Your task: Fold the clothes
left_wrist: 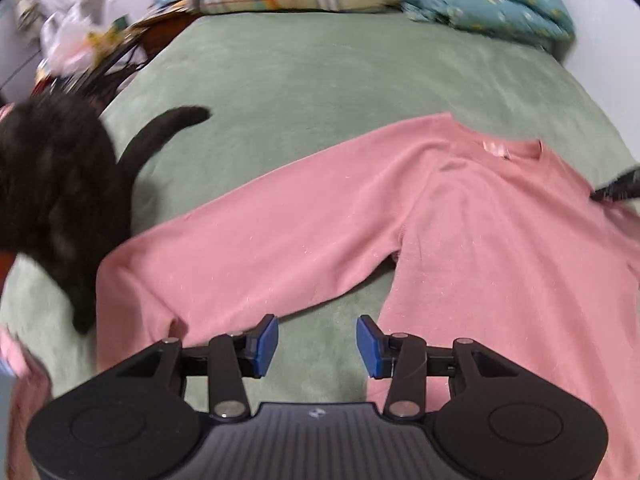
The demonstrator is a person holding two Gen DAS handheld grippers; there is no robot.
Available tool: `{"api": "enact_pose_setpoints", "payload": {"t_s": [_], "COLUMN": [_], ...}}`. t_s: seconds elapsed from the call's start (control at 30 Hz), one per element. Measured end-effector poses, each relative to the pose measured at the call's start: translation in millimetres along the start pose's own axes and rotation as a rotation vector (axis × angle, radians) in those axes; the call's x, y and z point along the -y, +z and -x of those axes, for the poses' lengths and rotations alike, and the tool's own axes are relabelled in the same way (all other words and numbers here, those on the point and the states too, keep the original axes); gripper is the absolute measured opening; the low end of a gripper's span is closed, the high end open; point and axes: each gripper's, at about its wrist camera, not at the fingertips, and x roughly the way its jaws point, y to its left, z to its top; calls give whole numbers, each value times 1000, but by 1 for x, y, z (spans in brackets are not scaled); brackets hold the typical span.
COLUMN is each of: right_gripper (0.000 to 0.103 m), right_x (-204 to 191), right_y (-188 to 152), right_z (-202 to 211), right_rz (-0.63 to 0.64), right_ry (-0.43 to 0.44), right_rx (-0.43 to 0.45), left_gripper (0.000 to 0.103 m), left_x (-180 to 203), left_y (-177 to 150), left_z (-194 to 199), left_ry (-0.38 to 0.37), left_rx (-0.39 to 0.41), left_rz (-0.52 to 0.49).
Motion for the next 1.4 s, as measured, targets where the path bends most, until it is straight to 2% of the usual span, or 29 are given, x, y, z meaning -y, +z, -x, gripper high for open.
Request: {"api": "enact_pose_setpoints", "payload": {"t_s": [0.1, 0.23, 0.27, 0.33, 0.4, 0.43, 0.47, 0.5, 0.53, 0.6, 0.67, 0.73, 0.8, 0.83, 0.93, 1.03, 1.13, 1.23, 1.33, 1.37, 1.4], "right_gripper": [2, 1, 2, 7, 20, 25, 31, 32, 33, 39, 39, 39, 41, 42, 43, 43, 43, 43, 43, 37, 13], "right_x": [12, 14, 15, 19, 24, 26, 28, 31, 32, 31, 27, 22, 18, 16, 9, 8, 3, 3, 3, 4, 2], "right_y": [12, 24, 24, 21, 9, 2, -5, -21, -30, -43, -49, -45, -36, -31, -15, 4, 18, 31, 36, 37, 37], "right_z": [17, 1, -4, -17, -3, 9, 19, 41, 51, 61, 66, 62, 56, 52, 34, 11, -1, -12, -22, -23, -24], "right_rz": [-78, -72, -91, -136, -165, -192, -215, -258, -262, -230, -172, -127, -107, -94, -30, -13, -3, 14, 47, 56, 63], "right_ry": [-130, -253, -257, -273, -288, -300, -299, -281, -243, -175, -148, -125, -91, -75, -25, 13, 9, 13, 48, 55, 61], "right_rx": [92, 71, 56, -13, 42, 91, 130, 208, 232, 226, 200, 207, 225, 230, 199, 169, 160, 151, 95, 85, 72], "left_gripper": [42, 42, 42, 42, 42, 42, 42, 42, 42, 42, 42, 44, 46, 46, 50, 55, 55, 55, 53, 52, 37], "left_x": [-6, -14, -14, -15, -14, -9, 0, 9, 16, 25, 42, 57, 65, 78, 107, 119, 126, 130, 128, 128, 127], "left_y": [3, 9, 12, 18, 29, 38, 57, 71, 84, 100, 132, 167, 184, 201, 221, 228, 236, 236, 229, 228, 228], "left_z": [0, -13, -18, -28, -37, -42, -51, -59, -66, -78, -106, -141, -160, -182, -207, -218, -232, -240, -245, -247, -248], "left_ry": [5, 29, 23, -7, -34, -44, -64, -86, -107, -122, -162, -251, -295, -306, -255, -252, -295, -305, -324, -325, -335], "left_rx": [-15, -31, -40, -55, -40, -19, 30, 77, 123, 172, 248, 257, 227, 190, 196, 189, 115, 63, 19, 15, 15], "left_rz": [3, 59, 74, 96, 93, 64, -17, -92, -163, -248, -362, -394, -408, -441, -586, -646, -672, -695, -715, -716, -709]}}
